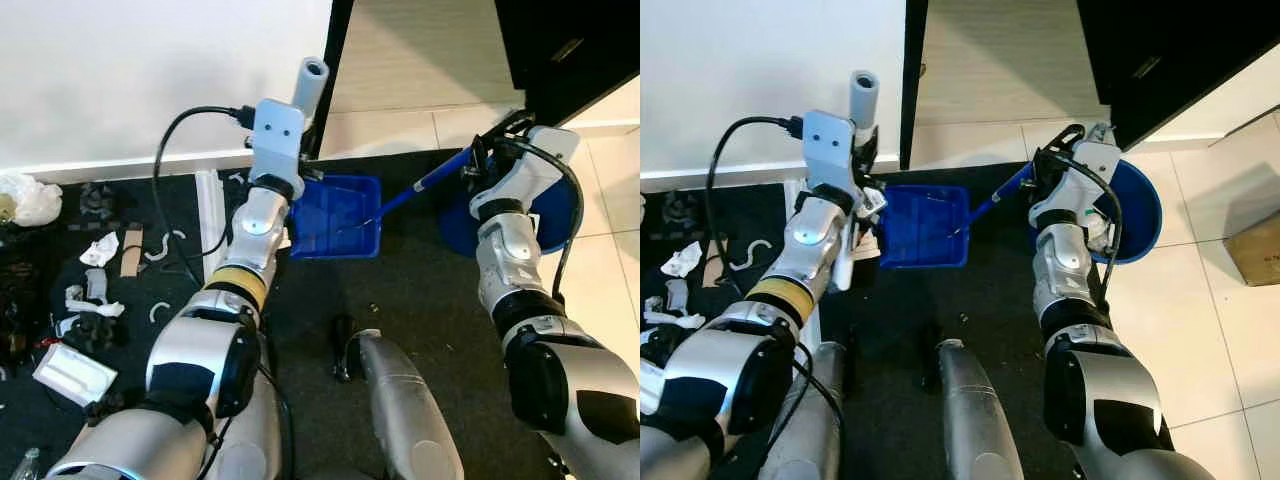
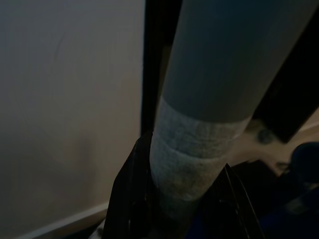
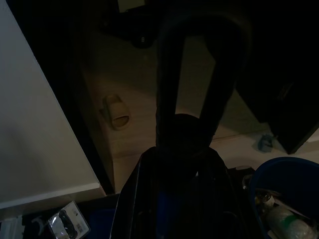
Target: Sweep floor
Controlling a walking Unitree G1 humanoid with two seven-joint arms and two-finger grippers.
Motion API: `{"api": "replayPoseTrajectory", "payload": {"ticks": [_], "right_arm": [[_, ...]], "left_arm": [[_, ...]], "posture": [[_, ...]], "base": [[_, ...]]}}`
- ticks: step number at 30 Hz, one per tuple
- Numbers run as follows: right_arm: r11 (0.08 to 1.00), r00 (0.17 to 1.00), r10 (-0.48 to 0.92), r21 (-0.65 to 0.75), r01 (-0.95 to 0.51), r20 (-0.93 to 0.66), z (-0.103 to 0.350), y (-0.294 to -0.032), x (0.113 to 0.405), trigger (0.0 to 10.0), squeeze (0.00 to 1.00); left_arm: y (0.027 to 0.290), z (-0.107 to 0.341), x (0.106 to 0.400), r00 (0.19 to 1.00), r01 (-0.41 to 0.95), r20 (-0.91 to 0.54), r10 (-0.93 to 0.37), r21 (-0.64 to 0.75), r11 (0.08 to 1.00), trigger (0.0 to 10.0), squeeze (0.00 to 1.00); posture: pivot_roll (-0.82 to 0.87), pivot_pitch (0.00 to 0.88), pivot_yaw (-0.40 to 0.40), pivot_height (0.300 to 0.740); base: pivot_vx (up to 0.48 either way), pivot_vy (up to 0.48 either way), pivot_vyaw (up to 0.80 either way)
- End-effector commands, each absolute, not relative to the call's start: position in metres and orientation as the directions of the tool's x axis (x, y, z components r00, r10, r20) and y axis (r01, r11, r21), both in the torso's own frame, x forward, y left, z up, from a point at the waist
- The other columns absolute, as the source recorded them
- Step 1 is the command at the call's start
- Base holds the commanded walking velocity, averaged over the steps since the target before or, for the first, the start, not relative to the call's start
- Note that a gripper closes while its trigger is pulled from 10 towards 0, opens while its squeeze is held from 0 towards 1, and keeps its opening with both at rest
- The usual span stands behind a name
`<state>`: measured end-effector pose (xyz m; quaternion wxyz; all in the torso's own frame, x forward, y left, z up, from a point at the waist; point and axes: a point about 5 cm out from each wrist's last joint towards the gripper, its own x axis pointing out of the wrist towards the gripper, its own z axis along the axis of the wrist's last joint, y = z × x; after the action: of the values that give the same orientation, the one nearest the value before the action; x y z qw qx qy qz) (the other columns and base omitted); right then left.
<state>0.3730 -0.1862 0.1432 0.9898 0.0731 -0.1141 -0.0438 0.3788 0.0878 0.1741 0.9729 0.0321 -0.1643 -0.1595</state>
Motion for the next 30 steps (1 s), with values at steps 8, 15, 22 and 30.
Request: {"api": "replayPoseTrajectory", "payload": {"ticks": [8, 15, 22, 30], "right_arm": [[0.976, 0.985, -0.146, 0.174, 0.130, 0.087, 0.111, -0.194, 0.361, 10.0, 0.00], [0.975, 0.989, -0.130, 0.191, 0.113, 0.077, 0.108, -0.186, 0.361, 10.0, 0.00], [0.975, 0.992, -0.104, 0.206, 0.086, 0.075, 0.107, -0.182, 0.361, 10.0, 0.00], [0.974, 0.996, -0.071, 0.221, 0.057, 0.058, 0.102, -0.181, 0.359, 10.0, 0.00]], "left_arm": [[0.034, 0.210, 0.365, 0.814, 0.421, 0.490, -0.311, -0.130, 0.898, 10.0, 0.00], [0.039, 0.247, 0.362, 0.683, 0.524, 0.577, -0.447, 0.037, 0.851, 10.0, 0.00], [0.088, 0.242, 0.361, 0.679, 0.523, 0.471, -0.563, 0.229, 0.821, 10.0, 0.00], [0.162, 0.260, 0.370, 0.775, 0.312, 0.445, -0.449, 0.350, 0.883, 10.0, 0.00]], "posture": [[0.05, 0.440, -0.125, 0.740], [0.06, 0.439, -0.119, 0.740], [0.06, 0.435, -0.114, 0.740], [0.06, 0.441, -0.120, 0.740]], "base": [[0.000, 0.000, 0.00], [0.000, 0.000, 0.00], [0.000, 0.000, 0.00], [0.000, 0.000, 0.00]]}}
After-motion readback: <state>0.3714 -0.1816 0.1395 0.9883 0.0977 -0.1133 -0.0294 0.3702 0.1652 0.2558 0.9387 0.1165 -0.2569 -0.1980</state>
